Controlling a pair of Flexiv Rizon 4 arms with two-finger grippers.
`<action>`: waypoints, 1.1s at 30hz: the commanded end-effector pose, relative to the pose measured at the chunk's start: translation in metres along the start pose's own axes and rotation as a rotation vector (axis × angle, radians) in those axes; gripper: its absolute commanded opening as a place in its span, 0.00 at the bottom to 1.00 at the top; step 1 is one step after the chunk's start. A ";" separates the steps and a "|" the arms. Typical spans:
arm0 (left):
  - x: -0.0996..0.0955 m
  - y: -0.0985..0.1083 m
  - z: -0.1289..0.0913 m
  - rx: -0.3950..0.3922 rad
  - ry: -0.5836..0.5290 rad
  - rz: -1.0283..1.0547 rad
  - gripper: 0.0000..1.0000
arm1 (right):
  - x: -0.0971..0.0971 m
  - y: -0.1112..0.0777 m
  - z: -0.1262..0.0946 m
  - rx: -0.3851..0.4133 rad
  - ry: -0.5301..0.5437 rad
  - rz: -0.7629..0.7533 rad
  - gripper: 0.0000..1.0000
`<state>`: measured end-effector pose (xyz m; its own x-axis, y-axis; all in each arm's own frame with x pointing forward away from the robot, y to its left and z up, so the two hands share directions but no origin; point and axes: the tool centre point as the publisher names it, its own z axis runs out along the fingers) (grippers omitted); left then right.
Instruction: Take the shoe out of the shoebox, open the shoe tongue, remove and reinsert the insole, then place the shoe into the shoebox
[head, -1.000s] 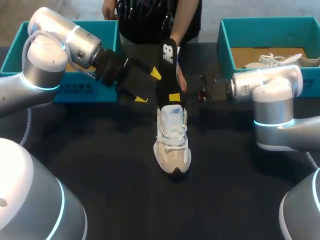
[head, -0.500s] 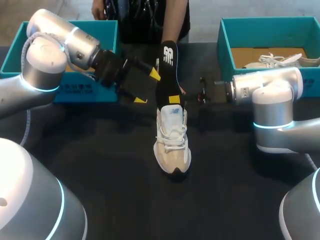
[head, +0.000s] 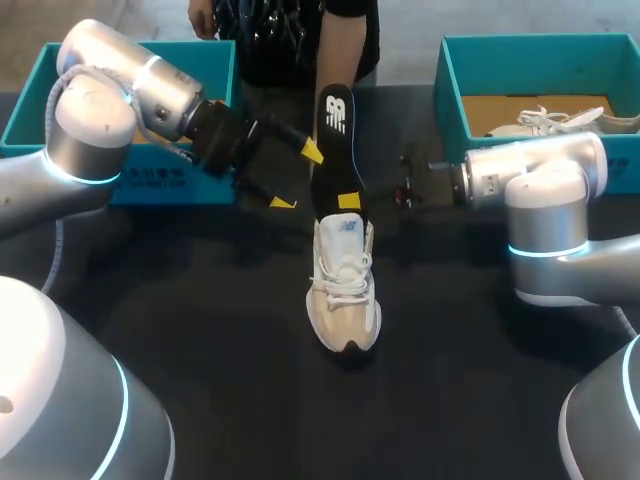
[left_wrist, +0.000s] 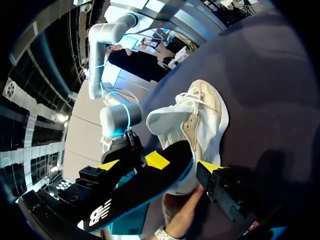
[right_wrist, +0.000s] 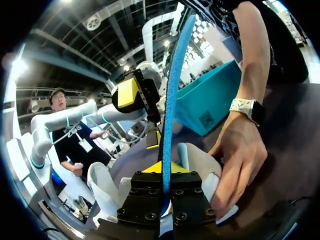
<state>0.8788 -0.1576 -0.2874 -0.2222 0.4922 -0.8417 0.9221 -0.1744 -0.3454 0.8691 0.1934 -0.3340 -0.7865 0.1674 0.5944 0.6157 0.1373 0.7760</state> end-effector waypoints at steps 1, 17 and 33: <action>0.001 -0.001 0.001 0.000 -0.003 0.003 1.00 | -0.001 0.002 0.002 0.009 -0.006 -0.003 0.00; 0.001 -0.001 0.002 0.008 0.007 0.007 1.00 | 0.000 0.001 0.000 0.022 -0.010 0.008 0.00; 0.003 -0.009 0.011 0.012 -0.001 0.014 1.00 | 0.006 0.008 -0.003 0.007 -0.032 -0.020 0.00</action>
<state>0.8707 -0.1631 -0.2891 -0.2083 0.4955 -0.8433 0.9178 -0.1990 -0.3436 0.8712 0.1928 -0.3259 -0.7971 0.1873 0.5740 0.6006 0.1479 0.7857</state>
